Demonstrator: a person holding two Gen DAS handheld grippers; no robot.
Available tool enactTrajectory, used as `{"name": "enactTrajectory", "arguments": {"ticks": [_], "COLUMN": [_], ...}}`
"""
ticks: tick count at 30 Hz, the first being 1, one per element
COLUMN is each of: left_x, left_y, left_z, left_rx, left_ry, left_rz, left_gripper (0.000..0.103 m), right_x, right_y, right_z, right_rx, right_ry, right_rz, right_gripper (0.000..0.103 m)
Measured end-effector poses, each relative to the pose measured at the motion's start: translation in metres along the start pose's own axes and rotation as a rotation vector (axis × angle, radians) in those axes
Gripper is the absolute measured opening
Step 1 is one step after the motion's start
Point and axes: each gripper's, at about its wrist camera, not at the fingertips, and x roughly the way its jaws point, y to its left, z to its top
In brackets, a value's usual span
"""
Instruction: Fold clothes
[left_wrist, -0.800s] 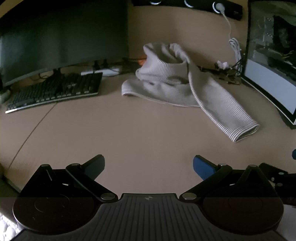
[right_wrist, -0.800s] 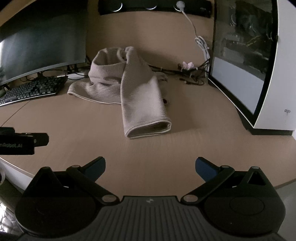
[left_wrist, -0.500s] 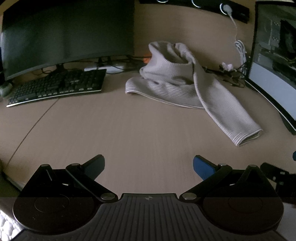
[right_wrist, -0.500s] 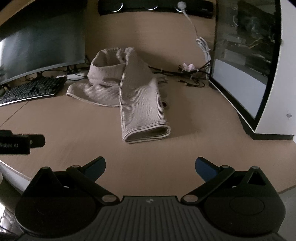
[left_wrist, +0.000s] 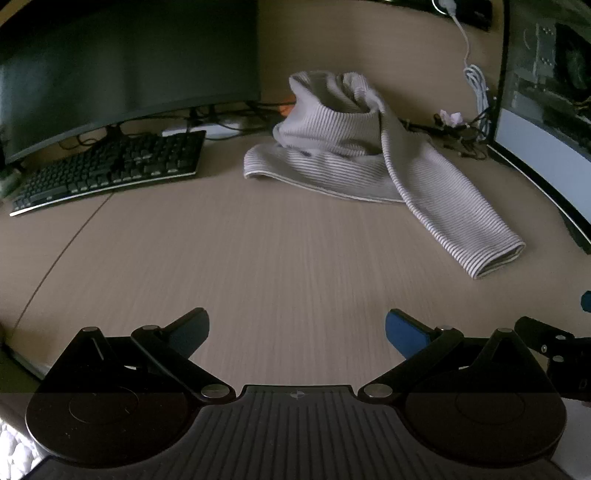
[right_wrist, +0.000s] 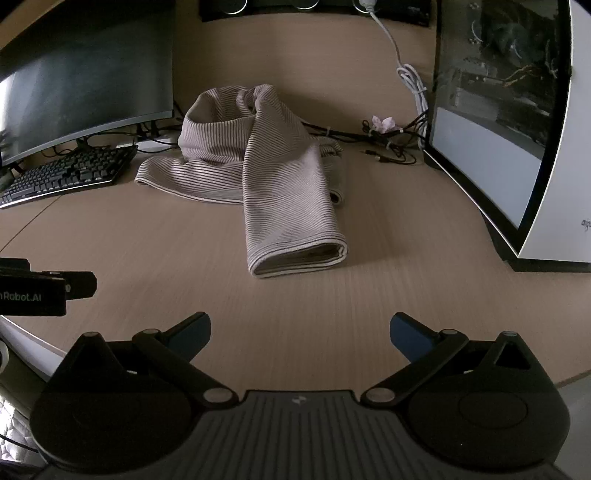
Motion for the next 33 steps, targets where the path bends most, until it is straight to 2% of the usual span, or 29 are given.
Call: {"name": "enactTrajectory", "arguments": {"ticks": [33], "left_x": [0.0045], "left_y": [0.0039], "left_z": [-0.0043], "left_rx": [0.007], "left_ry": [0.008], "left_rz": [0.001], "left_gripper": [0.103], "right_x": [0.0039], "right_y": [0.0015], "right_z": [-0.0012], "right_rx": [0.008], "right_ry": [0.013], "right_rz": [-0.026], "right_gripper": [0.103]}}
